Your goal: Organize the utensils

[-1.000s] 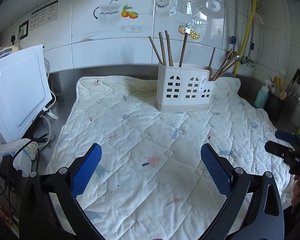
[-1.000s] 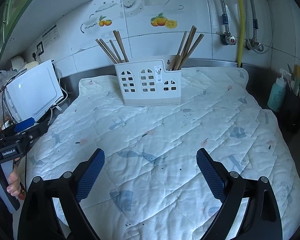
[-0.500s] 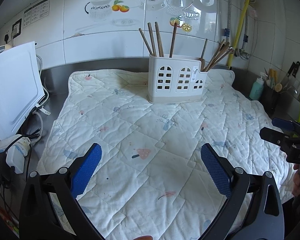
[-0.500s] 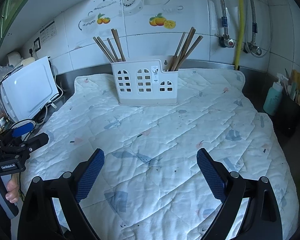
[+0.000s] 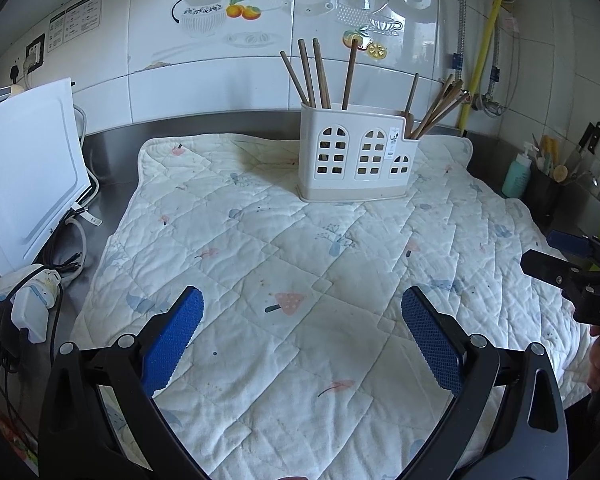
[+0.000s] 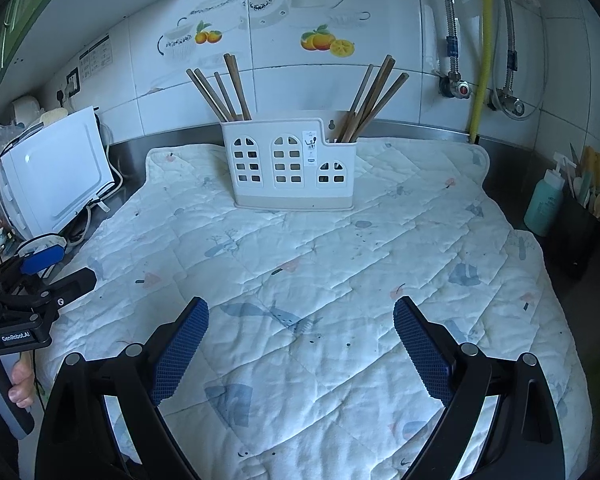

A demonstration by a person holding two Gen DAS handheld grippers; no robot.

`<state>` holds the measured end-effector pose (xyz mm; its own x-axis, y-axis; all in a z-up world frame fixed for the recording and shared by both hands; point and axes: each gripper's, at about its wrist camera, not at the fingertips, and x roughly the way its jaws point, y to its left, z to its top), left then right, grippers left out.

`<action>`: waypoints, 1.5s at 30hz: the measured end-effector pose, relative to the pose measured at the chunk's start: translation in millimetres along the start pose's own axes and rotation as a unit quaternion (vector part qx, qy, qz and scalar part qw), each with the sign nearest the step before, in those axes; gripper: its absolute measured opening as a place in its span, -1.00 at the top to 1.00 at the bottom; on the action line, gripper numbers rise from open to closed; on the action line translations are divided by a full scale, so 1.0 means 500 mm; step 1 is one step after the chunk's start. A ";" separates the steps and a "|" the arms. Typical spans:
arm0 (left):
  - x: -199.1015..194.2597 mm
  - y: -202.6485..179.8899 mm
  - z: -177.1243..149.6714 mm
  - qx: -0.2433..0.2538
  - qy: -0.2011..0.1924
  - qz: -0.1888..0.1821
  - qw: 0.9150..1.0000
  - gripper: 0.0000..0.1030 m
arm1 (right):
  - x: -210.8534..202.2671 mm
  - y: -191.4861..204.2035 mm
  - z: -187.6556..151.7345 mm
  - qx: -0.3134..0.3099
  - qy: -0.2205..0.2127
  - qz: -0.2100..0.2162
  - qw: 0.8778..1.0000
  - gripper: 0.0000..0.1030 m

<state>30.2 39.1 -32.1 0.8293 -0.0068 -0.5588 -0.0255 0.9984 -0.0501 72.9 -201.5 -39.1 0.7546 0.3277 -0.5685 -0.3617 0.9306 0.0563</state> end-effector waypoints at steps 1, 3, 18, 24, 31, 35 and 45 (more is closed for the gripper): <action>-0.001 -0.001 0.000 0.000 -0.001 0.000 1.000 -0.90 | 0.000 0.000 0.000 0.000 0.000 0.000 1.000 -0.76; -0.001 -0.002 -0.001 0.001 -0.001 0.000 1.000 -0.91 | -0.001 0.000 0.001 0.000 -0.001 -0.002 1.000 -0.76; -0.002 -0.004 -0.001 0.001 -0.001 0.000 1.000 -0.91 | -0.002 0.002 0.000 -0.001 -0.001 -0.001 1.000 -0.76; -0.003 -0.004 -0.002 0.000 -0.001 0.000 1.000 -0.90 | -0.003 0.005 0.000 -0.002 -0.001 0.000 1.000 -0.77; -0.003 -0.004 -0.002 0.000 -0.001 -0.001 1.000 -0.90 | -0.002 0.005 0.001 -0.002 -0.001 0.000 1.000 -0.77; -0.003 -0.004 -0.002 0.000 -0.001 0.000 1.000 -0.90 | 0.000 0.007 0.001 -0.002 -0.001 0.000 1.000 -0.77; -0.003 -0.005 -0.004 0.001 0.000 0.001 1.000 -0.90 | 0.003 0.008 0.003 -0.002 0.001 0.000 1.000 -0.77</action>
<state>27.9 36.6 -32.7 0.8291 -0.0049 -0.5591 -0.0262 0.9985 -0.0476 73.1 -196.9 -38.5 0.7537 0.3272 -0.5700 -0.3638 0.9300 0.0527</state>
